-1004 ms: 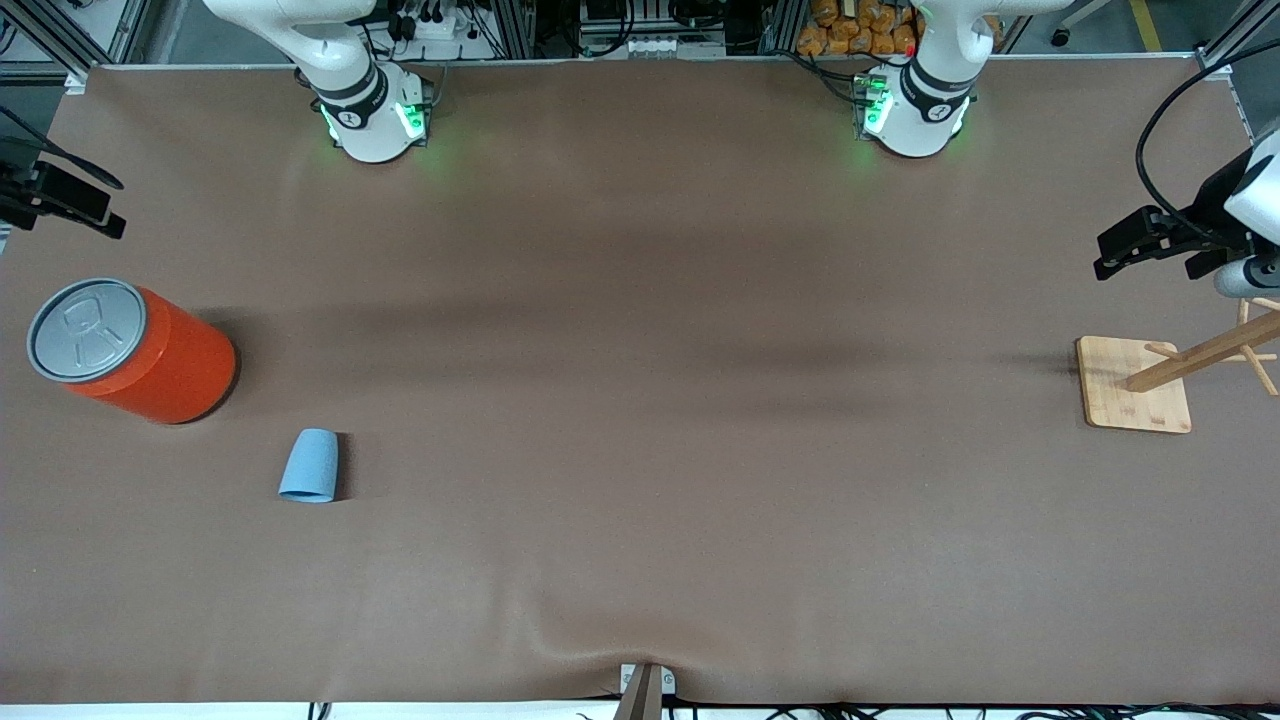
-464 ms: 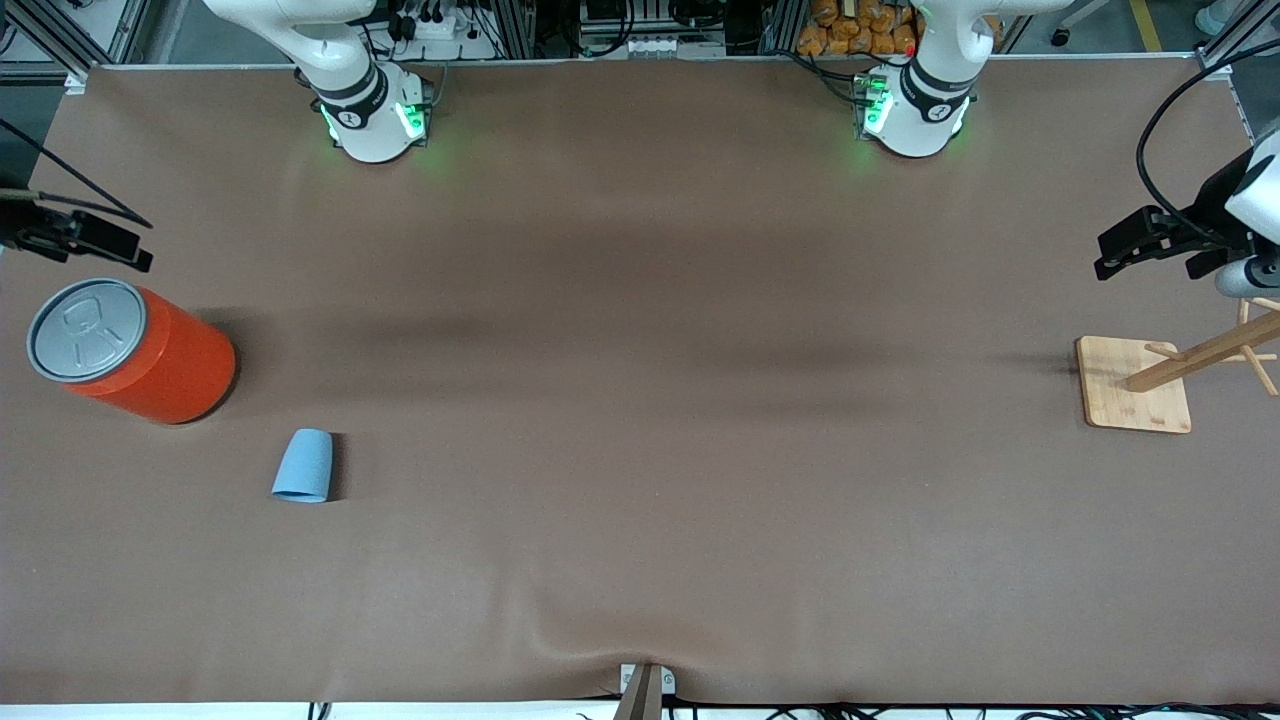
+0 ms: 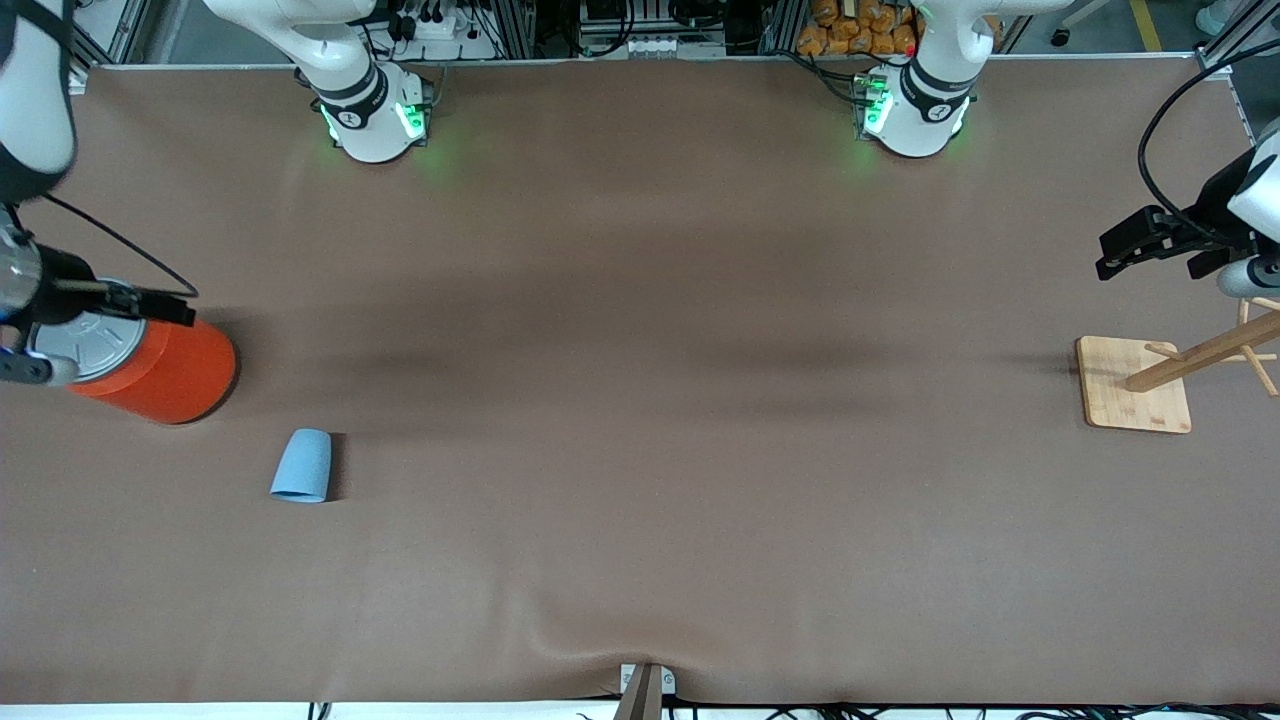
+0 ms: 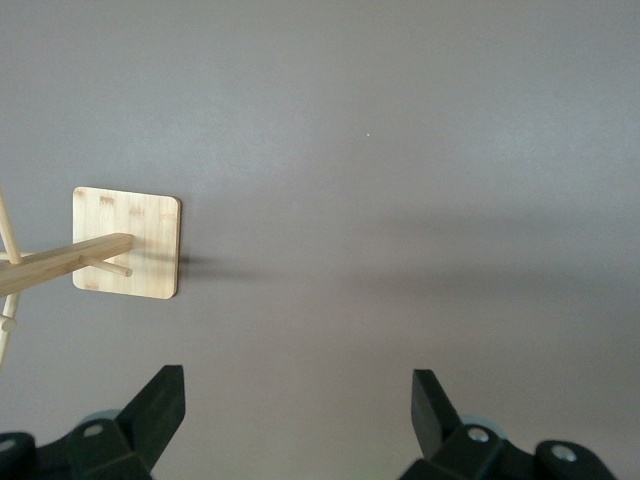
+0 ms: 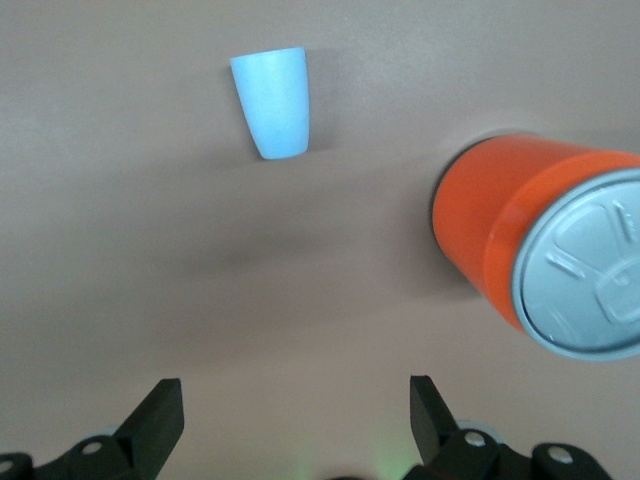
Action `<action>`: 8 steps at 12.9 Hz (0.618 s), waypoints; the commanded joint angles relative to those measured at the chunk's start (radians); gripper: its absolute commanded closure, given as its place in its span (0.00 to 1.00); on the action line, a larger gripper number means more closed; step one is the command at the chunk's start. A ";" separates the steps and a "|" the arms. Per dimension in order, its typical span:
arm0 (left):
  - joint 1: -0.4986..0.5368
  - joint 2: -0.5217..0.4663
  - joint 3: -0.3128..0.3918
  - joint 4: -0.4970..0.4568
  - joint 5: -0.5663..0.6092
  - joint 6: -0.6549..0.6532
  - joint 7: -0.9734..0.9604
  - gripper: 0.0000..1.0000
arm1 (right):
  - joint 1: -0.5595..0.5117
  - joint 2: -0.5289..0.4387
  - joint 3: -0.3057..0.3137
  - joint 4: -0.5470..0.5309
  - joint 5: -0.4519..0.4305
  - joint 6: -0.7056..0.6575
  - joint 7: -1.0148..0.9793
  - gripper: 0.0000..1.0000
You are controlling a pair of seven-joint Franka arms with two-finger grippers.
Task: Flip cup
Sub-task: 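Reach the right gripper down to the blue cup lying on its side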
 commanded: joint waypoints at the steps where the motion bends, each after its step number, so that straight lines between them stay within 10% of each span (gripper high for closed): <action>1: 0.003 0.011 0.001 0.027 -0.010 -0.024 0.012 0.00 | -0.012 0.027 0.010 -0.085 -0.004 0.129 -0.007 0.00; 8: 0.003 0.008 0.000 0.025 -0.014 -0.027 0.016 0.00 | 0.011 0.270 0.014 -0.112 0.001 0.539 -0.177 0.00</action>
